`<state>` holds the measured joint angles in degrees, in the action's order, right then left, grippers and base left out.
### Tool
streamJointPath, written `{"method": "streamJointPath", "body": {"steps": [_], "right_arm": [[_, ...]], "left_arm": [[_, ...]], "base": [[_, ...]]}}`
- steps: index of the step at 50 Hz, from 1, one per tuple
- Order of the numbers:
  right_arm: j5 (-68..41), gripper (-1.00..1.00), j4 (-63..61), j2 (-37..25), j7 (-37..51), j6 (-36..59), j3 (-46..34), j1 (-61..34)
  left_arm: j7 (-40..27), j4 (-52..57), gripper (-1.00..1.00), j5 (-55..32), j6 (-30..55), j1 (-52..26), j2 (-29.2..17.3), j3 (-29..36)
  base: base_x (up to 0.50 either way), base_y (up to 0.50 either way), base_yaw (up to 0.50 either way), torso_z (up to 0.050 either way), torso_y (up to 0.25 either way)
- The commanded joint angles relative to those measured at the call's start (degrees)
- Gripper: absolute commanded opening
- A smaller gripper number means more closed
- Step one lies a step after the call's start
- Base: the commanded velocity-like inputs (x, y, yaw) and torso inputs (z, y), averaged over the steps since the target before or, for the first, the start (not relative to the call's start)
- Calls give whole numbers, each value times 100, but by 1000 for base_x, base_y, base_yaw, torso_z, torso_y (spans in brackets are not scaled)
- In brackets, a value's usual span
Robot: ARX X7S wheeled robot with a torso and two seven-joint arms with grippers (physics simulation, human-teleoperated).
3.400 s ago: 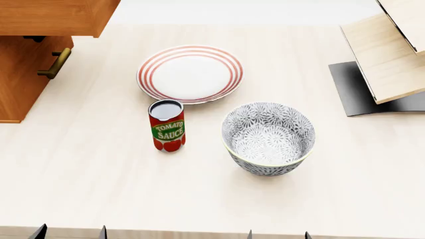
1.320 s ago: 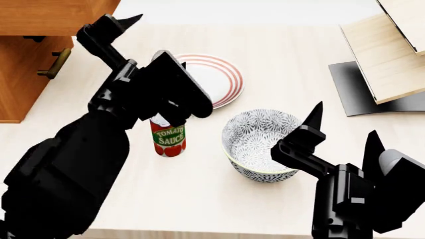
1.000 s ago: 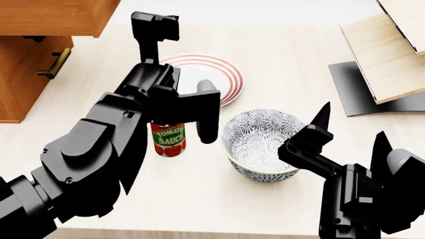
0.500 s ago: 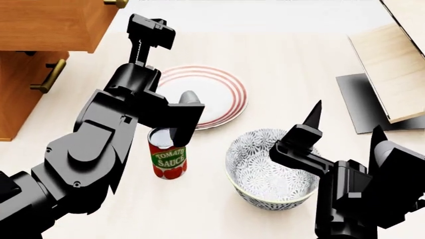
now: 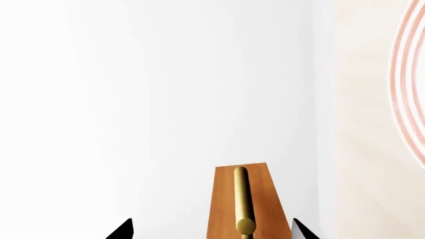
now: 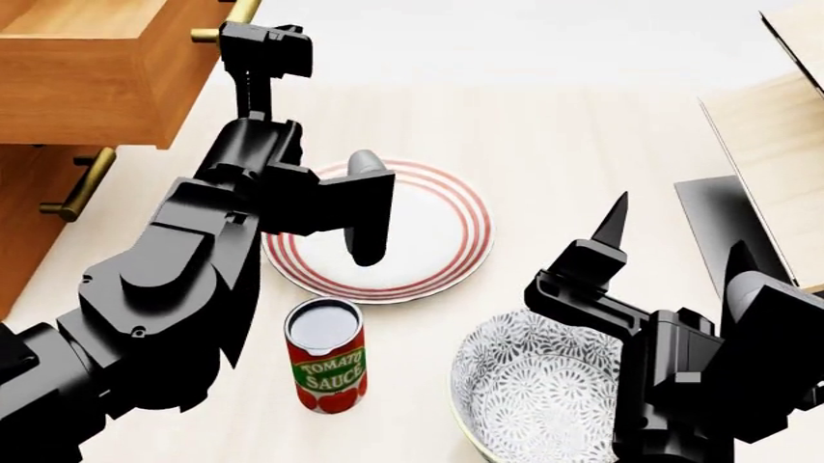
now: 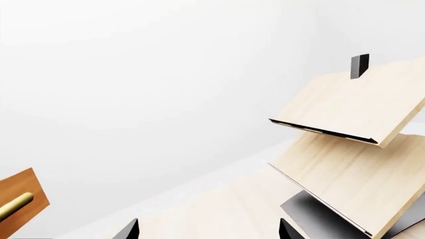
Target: Close the top drawer of the cabinet.
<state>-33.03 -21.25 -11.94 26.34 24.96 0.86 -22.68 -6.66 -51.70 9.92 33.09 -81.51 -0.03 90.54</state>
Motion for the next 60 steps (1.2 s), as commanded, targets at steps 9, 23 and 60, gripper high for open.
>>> {"method": "streamJointPath", "body": {"steps": [9, 23, 60], "right_arm": [[-104, 100, 9, -44, -31, -41, -48, -15], [-111, 100, -81, -77, 71, -29, -79, -5], [-238, 100, 133, -185, 0, -232, 0, -129]], "left_arm": [[-74, -10, 100, 56, 152, 194, 3, 40], [-414, 156, 100, -338, 560, 212, 3, -37], [-3709, 186, 100, -4225, 2813, -67, 3, -319]], "base": [[359, 0, 0, 0, 0], [352, 0, 0, 0, 1], [107, 0, 0, 0, 0]]}}
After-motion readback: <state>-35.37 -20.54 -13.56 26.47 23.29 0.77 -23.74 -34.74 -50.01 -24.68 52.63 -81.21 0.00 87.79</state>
